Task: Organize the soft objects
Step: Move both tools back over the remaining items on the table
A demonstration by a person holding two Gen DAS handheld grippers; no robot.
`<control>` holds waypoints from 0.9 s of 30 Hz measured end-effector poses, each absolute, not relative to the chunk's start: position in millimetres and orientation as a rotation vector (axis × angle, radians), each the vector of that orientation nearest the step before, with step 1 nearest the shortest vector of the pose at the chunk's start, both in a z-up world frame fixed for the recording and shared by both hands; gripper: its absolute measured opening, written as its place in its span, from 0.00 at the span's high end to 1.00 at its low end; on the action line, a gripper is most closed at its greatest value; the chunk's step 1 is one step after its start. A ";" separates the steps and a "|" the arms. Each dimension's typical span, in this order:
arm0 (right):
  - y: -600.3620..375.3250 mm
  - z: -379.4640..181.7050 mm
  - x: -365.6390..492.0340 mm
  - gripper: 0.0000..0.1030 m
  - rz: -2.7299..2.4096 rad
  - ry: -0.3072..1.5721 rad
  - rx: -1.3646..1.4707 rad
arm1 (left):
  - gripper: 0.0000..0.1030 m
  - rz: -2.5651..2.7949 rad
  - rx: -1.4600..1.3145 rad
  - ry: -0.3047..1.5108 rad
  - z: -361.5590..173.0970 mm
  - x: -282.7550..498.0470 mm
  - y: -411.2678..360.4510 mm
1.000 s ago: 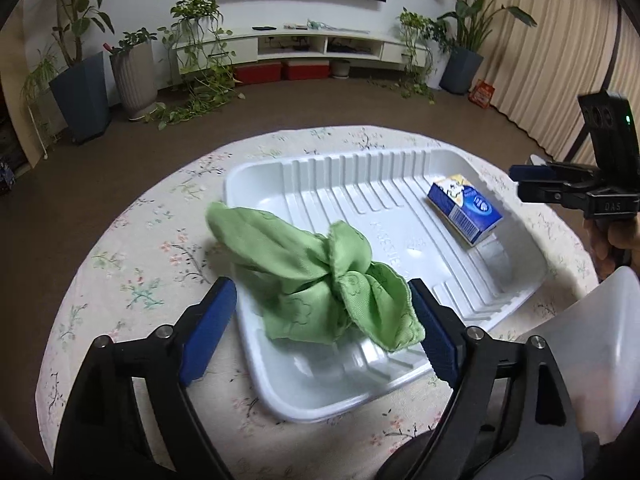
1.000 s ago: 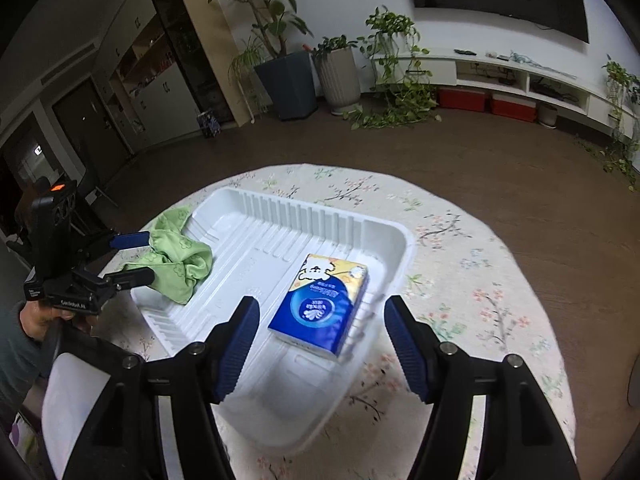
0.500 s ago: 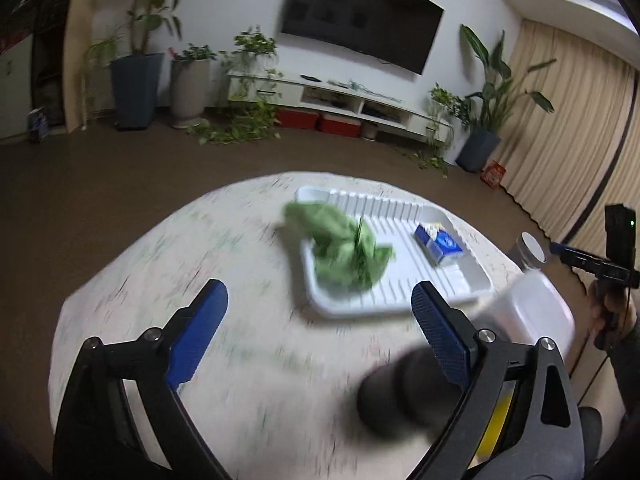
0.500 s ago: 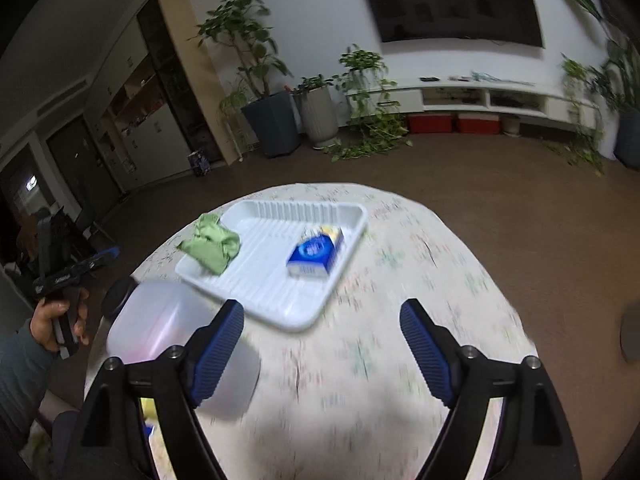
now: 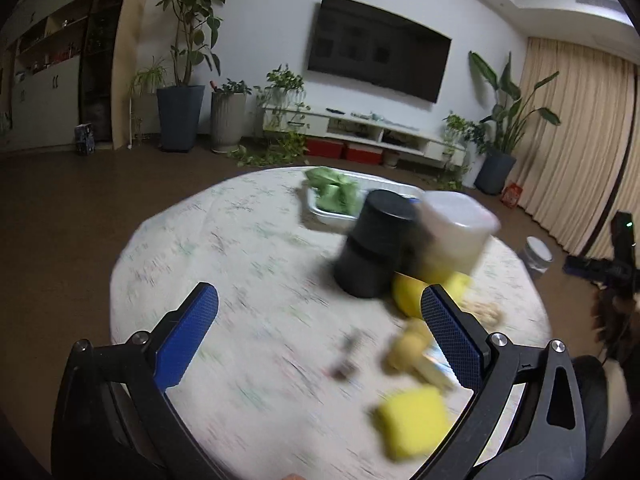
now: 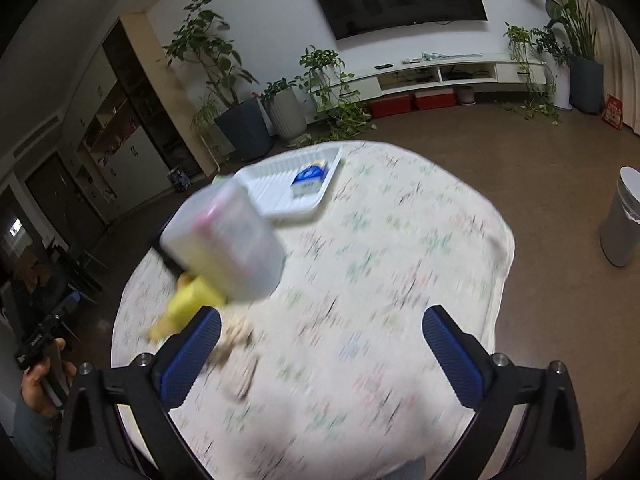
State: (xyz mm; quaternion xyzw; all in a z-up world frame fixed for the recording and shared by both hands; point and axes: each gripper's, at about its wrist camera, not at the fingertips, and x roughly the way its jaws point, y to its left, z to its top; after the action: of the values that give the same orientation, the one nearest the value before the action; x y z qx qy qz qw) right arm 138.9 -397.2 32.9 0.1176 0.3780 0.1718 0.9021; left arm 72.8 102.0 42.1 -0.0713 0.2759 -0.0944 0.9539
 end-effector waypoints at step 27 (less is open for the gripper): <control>-289.3 -11.1 59.0 0.00 0.252 0.830 0.022 | 0.00 -0.167 -0.109 0.789 -28.4 14.7 10.8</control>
State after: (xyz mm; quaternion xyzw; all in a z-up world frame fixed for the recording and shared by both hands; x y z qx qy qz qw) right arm 59.0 -289.3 -11.1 0.0104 0.4021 0.1219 0.9074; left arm 14.7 10.8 -28.4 -0.0528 0.3838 -0.0812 0.9183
